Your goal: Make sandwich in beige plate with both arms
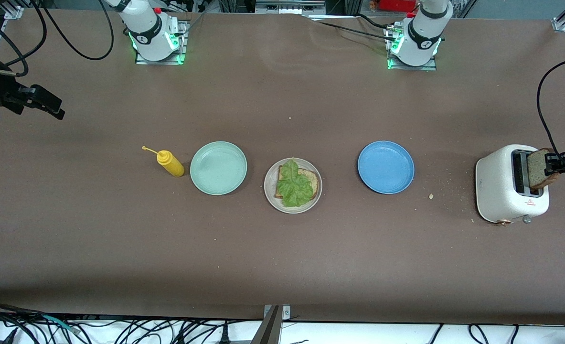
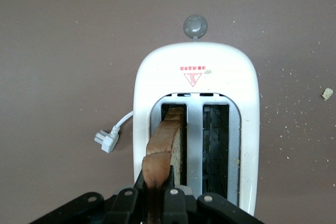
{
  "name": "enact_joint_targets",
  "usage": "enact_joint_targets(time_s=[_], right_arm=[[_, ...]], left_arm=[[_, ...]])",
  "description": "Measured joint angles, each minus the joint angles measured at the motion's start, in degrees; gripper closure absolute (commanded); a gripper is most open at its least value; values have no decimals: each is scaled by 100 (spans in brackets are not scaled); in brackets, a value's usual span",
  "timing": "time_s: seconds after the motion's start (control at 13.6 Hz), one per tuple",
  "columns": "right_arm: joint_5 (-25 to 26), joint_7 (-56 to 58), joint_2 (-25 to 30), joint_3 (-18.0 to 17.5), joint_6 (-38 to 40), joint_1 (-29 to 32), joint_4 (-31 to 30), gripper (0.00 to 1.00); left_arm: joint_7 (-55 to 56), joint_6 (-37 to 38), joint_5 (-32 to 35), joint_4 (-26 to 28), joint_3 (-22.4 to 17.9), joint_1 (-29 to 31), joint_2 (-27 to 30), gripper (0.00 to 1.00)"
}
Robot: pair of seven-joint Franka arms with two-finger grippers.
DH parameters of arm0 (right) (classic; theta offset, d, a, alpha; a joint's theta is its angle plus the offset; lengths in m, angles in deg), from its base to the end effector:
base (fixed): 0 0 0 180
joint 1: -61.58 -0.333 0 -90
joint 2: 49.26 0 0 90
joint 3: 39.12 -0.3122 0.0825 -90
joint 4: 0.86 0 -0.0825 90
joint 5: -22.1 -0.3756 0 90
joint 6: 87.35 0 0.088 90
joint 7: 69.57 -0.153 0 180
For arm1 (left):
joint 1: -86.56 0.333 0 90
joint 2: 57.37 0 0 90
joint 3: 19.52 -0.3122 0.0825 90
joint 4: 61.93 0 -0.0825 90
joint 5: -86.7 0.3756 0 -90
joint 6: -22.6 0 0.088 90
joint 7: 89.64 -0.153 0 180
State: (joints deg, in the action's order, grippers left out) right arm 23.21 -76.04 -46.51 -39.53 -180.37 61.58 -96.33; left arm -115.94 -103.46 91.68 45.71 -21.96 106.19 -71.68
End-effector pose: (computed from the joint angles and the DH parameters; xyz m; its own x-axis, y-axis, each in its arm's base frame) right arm 0.5353 0.0010 0.5609 0.9945 -0.1045 0.0074 -0.1047 -0.9943 0.0190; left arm 0.5710 0.2373 0.3405 0.9918 -0.1252 0.0250 -0.1218 -0.9868 -0.1062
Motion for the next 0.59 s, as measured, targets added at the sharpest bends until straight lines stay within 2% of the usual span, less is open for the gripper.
enact_joint_targets(time_s=[0.15, 0.29, 0.59], right_arm=[[-74, 76, -6, 64, 160, 51, 26, 0], [-279, 91, -32, 153, 258, 61, 27, 0], [-200, 92, -56, 177, 256, 62, 34, 0]], left_arm=[[-6, 301, 0, -194, 49, -1, 57, 100], [-11, 876, 0, -610, 185, -3, 118, 100], [-11, 2217, 0, -1556, 675, -15, 178, 100]])
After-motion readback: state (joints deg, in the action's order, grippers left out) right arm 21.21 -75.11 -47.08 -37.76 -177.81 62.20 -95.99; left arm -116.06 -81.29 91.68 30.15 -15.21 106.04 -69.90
